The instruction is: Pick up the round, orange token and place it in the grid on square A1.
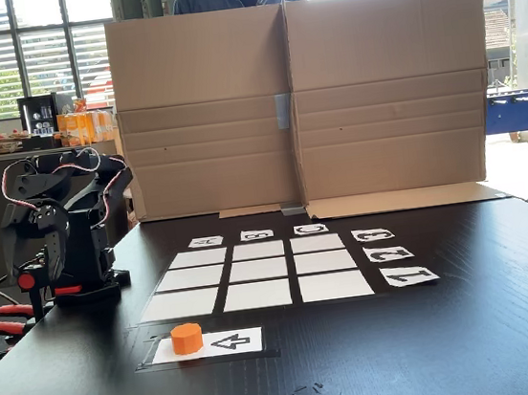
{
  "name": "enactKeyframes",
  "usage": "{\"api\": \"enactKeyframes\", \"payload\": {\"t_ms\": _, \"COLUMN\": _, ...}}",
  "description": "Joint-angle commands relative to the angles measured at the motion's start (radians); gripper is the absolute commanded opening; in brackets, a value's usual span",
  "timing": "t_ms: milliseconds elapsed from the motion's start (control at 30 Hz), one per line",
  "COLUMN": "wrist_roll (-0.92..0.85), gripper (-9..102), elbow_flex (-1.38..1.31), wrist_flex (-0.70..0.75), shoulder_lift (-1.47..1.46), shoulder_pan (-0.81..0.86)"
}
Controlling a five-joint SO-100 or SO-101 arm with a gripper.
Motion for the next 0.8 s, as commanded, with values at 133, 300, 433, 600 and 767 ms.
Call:
{"api": "enactKeyframes", "payload": {"t_ms": 133, "wrist_roll": -0.014, "gripper": 27, "elbow_flex": -0.301, "wrist_flex": 0.178, "shoulder_lift": -0.261, "shoulder_pan": -0.038}}
{"api": "enactKeyframes", "payload": {"t_ms": 300, "wrist_roll": -0.009, "gripper": 27, "elbow_flex": -0.491, "wrist_flex": 0.336, "shoulder_lift": -0.419, "shoulder_pan": -0.071}}
{"api": "enactKeyframes", "payload": {"t_ms": 433, "wrist_roll": -0.003, "gripper": 26, "elbow_flex": -0.594, "wrist_flex": 0.394, "shoulder_lift": -0.508, "shoulder_pan": -0.097}}
{"api": "enactKeyframes", "payload": {"t_ms": 600, "wrist_roll": 0.012, "gripper": 27, "elbow_flex": -0.673, "wrist_flex": 0.394, "shoulder_lift": -0.627, "shoulder_pan": -0.14}}
{"api": "enactKeyframes", "payload": {"t_ms": 767, "wrist_roll": 0.034, "gripper": 27, "elbow_flex": -0.739, "wrist_flex": 0.394, "shoulder_lift": -0.746, "shoulder_pan": -0.21}}
